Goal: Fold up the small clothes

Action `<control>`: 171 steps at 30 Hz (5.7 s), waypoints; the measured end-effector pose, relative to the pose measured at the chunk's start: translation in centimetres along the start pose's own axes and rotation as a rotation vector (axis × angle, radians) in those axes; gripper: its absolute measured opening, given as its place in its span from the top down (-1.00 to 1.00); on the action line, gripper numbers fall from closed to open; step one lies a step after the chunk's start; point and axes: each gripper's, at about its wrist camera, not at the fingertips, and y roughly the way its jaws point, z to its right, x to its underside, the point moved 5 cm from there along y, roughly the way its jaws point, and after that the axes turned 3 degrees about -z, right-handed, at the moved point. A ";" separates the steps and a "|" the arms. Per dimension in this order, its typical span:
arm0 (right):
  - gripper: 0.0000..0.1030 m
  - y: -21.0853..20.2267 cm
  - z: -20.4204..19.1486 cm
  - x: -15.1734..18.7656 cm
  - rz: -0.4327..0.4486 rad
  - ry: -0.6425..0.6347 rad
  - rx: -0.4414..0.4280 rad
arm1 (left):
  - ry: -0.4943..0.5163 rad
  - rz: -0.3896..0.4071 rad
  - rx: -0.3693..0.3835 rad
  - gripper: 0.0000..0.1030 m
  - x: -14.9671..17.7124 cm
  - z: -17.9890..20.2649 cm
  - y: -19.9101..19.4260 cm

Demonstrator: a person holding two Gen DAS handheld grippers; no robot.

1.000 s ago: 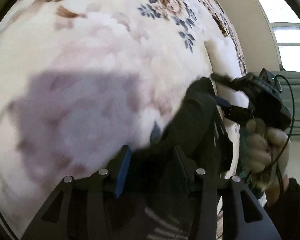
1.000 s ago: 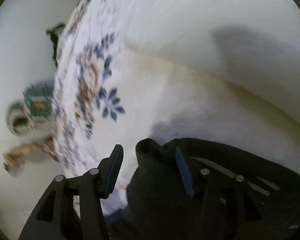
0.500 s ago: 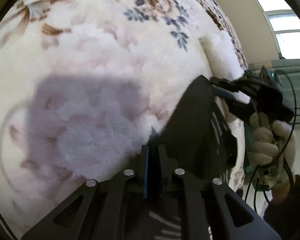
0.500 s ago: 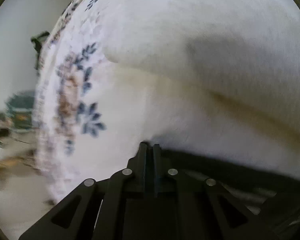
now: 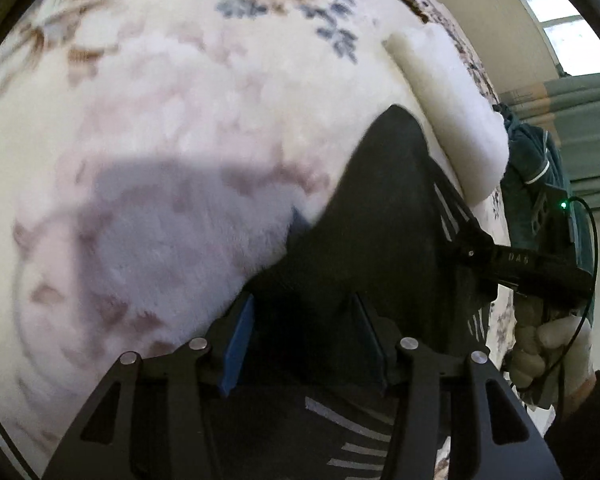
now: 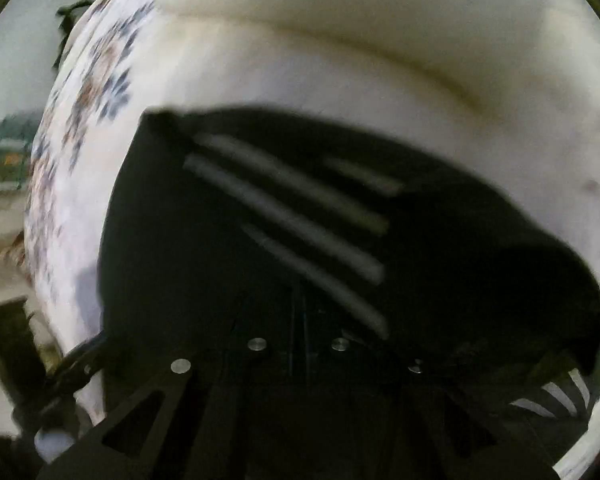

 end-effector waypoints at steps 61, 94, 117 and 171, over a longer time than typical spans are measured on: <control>0.01 -13.1 37.9 30.9 0.058 0.482 -0.315 | 0.761 -0.272 -0.468 0.23 52.0 15.2 8.3; 0.91 -20.3 17.9 11.7 0.197 0.202 -0.094 | 0.415 0.066 -0.144 0.93 38.3 11.5 -13.1; 0.90 -1.5 -13.7 -6.3 0.079 0.150 0.316 | -0.108 -0.009 0.073 0.92 22.5 -18.4 -14.4; 1.00 9.7 -30.4 25.4 -0.172 0.132 -0.175 | 0.206 -0.010 -0.263 0.93 22.1 -15.3 -16.6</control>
